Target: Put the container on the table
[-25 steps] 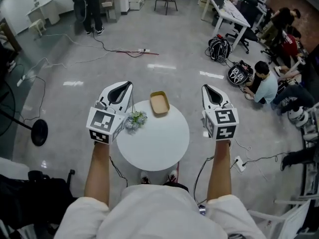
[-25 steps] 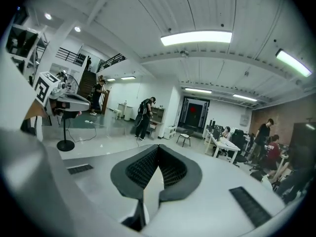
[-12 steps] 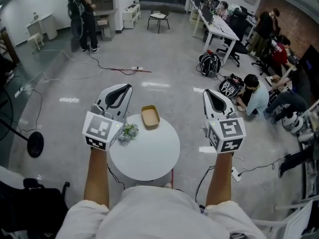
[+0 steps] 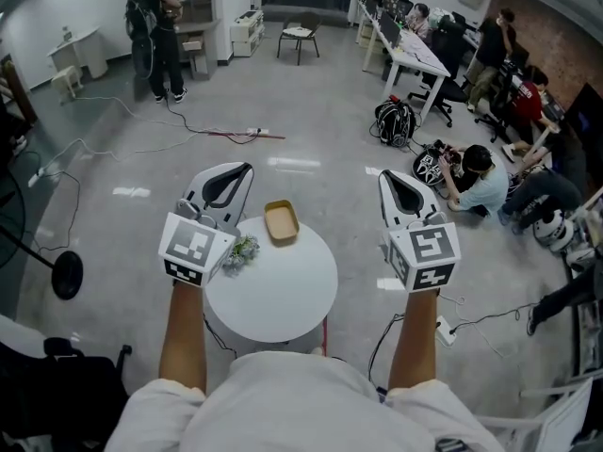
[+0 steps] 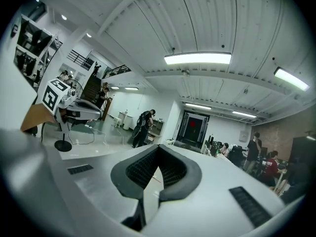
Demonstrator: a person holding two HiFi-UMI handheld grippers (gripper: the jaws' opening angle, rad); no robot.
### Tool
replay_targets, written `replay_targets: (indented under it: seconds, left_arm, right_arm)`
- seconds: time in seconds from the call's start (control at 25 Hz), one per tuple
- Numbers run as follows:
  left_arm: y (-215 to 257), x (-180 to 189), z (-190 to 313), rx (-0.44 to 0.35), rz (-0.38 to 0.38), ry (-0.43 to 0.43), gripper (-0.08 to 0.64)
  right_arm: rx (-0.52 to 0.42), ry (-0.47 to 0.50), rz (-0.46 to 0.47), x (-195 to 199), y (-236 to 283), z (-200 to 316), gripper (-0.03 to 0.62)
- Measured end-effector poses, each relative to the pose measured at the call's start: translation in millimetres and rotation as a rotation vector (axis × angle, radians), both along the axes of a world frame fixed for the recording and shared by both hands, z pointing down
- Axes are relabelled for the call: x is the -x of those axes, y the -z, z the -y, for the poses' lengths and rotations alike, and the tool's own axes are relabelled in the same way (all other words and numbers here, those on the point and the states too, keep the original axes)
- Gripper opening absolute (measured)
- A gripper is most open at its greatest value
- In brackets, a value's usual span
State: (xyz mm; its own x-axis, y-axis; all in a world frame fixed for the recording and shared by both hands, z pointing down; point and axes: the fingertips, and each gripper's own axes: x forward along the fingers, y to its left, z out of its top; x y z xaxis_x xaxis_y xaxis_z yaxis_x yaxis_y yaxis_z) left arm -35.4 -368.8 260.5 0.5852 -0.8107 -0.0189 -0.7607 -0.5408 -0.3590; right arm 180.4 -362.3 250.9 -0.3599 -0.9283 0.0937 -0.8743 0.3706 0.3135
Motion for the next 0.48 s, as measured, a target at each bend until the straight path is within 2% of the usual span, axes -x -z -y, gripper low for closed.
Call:
replay_targets:
  seconds: [0.48]
  left_arm:
    - [-14.4, -3.5, 6.8, -0.001, 0.01, -0.003, 0.02]
  right_arm:
    - [0.02, 0.003, -0.001, 3.1, -18.7, 7.8, 0.012]
